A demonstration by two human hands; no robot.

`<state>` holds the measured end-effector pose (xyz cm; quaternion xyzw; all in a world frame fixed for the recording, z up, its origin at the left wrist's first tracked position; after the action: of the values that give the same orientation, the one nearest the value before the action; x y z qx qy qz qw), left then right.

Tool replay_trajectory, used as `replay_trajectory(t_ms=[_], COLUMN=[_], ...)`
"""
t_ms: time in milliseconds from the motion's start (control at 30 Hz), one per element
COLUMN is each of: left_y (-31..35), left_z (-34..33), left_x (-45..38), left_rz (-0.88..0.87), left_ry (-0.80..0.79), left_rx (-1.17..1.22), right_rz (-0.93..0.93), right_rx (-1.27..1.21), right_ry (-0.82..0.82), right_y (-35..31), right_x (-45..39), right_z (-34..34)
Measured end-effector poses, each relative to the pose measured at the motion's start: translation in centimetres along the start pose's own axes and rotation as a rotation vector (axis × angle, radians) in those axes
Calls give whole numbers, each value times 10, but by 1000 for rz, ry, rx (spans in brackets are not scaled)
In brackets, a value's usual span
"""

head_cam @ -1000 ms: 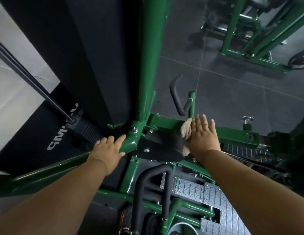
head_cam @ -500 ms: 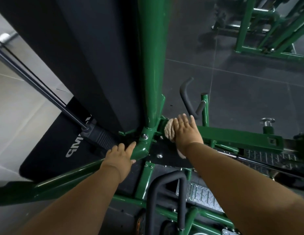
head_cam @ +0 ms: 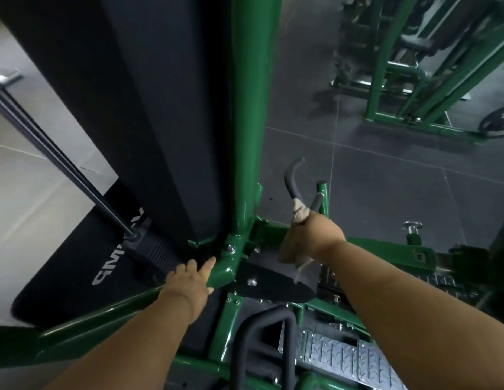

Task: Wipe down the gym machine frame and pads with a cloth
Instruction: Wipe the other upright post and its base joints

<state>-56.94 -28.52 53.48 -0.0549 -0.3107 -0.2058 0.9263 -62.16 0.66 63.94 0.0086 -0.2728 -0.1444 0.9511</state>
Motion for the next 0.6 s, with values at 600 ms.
replay_trajectory(t_ms=[600], left_y=[8], left_z=[20], left_x=[5], left_rz=[18], left_ry=[-68], left_rx=[112], right_rz=[173], right_rx=[-1988], right_ry=[-95], right_y=[-97], right_x=[67], right_z=[153])
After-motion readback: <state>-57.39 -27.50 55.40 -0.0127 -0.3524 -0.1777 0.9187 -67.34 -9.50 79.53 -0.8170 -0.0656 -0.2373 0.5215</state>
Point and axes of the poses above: each hand's wrist, its own x-axis away from the middle knuckle, its own z-axis out of the back of the hand, y = z × x, the point moved 1 cm from there along -x, towards the middle knuckle, and after that the axes turned 13 degrees about -z, right-handed, at the moved point
